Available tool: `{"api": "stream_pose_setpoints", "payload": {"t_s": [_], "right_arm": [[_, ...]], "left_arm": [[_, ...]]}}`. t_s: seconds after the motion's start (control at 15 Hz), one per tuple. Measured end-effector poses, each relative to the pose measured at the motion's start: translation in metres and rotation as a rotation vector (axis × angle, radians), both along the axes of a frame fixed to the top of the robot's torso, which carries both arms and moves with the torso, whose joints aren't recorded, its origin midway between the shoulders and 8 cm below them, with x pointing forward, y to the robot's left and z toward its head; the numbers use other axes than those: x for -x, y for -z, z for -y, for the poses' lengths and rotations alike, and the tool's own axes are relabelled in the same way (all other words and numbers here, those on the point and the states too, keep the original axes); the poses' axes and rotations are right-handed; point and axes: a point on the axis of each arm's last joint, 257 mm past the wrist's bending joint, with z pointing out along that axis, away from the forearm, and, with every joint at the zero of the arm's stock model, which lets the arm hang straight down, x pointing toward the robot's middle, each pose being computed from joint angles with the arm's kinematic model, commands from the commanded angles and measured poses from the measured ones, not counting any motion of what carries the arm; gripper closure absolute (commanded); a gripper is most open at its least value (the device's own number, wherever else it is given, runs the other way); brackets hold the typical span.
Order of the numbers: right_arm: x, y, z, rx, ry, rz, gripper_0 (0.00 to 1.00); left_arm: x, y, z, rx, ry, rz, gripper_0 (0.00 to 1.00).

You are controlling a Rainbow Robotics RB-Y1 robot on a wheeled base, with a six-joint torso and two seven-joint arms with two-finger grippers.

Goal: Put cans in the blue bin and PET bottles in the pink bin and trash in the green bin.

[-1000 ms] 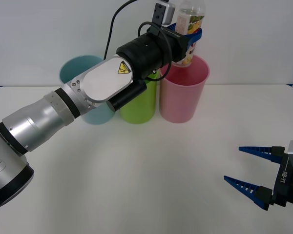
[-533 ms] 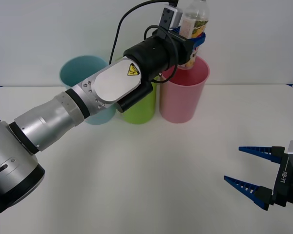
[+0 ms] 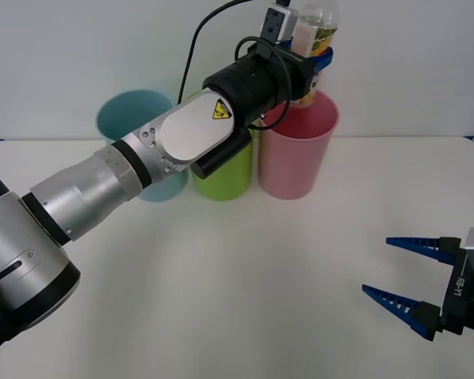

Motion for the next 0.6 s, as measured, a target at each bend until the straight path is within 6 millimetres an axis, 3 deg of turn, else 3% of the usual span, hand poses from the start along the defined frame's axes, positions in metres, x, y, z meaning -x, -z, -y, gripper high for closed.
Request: {"api": "stream_pose_setpoints", "payload": {"t_s": [0.27, 0.33, 0.4, 0.47, 0.6], "right_arm": [[0.0000, 0.0000, 0.0000, 0.000, 0.000, 0.000, 0.00], [0.0000, 0.0000, 0.0000, 0.000, 0.000, 0.000, 0.00], [0.0000, 0.0000, 0.0000, 0.000, 0.000, 0.000, 0.00], [0.0000, 0.0000, 0.0000, 0.000, 0.000, 0.000, 0.00], [0.0000, 0.0000, 0.0000, 0.000, 0.000, 0.000, 0.00]], "left_arm": [[-0.0019, 0.0001, -0.0019, -0.002, -0.009, 0.006, 1.00], [-0.0026, 0.0006, -0.0027, -0.004, -0.011, 0.007, 0.90], [-0.0024, 0.0004, -0.0022, -0.006, -0.011, 0.009, 0.78], [-0.0025, -0.0001, -0.0022, -0.011, -0.011, 0.015, 0.50], [-0.0028, -0.0002, -0.0027, -0.021, -0.013, 0.024, 0.04]]}}
